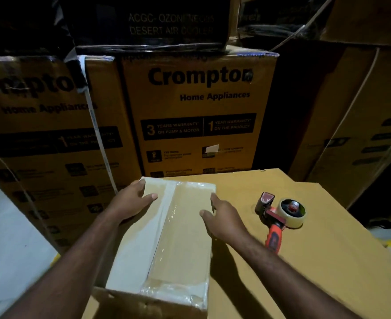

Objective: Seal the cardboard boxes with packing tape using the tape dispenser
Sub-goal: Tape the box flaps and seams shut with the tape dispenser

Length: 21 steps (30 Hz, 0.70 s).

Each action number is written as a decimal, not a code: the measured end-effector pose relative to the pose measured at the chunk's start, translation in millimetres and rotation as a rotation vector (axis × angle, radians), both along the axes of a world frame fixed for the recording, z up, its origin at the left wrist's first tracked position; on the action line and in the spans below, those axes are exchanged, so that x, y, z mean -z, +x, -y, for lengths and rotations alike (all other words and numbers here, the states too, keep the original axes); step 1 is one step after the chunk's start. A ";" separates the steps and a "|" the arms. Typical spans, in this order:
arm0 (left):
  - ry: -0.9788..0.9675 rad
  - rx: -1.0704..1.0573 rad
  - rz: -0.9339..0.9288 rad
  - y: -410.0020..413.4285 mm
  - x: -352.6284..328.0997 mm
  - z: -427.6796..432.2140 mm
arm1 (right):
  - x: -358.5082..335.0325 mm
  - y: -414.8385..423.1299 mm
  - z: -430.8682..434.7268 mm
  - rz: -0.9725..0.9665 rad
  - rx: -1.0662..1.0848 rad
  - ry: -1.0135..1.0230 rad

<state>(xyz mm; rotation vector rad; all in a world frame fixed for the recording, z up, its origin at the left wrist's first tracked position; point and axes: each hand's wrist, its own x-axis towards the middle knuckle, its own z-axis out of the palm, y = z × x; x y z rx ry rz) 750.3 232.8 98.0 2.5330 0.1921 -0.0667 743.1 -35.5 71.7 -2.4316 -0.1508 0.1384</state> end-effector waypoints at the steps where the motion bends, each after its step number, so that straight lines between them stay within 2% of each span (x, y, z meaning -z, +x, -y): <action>1: -0.063 -0.014 0.005 -4.8 -0.8 -0.2 | 1.9 -1.7 -2.2 0.009 0.005 0.030; 5: -0.504 -0.081 -0.083 -31.0 -0.8 -22.1 | -5.3 -11.2 -2.2 0.065 0.149 0.203; 8: -0.594 -0.105 -0.183 -69.1 12.9 -43.5 | -10.4 -35.2 6.6 -0.008 0.169 0.277; 13: -0.837 -0.166 -0.137 -137.5 32.5 -23.8 | 9.7 -95.7 8.3 -0.082 0.038 0.427; 15: -0.830 -0.222 -0.111 -153.4 32.0 -17.6 | 21.7 -118.8 9.7 -0.081 0.080 0.480; 17: -0.744 -0.251 -0.088 -172.0 32.8 -17.2 | 28.1 -142.5 13.9 -0.094 0.130 0.498; 19: -0.643 -0.250 -0.062 -194.4 33.2 -10.3 | 30.2 -166.1 16.0 -0.099 0.080 0.483; 21: -0.645 -0.268 -0.014 -210.3 35.9 3.2 | 28.6 -178.7 15.8 -0.109 -0.003 0.465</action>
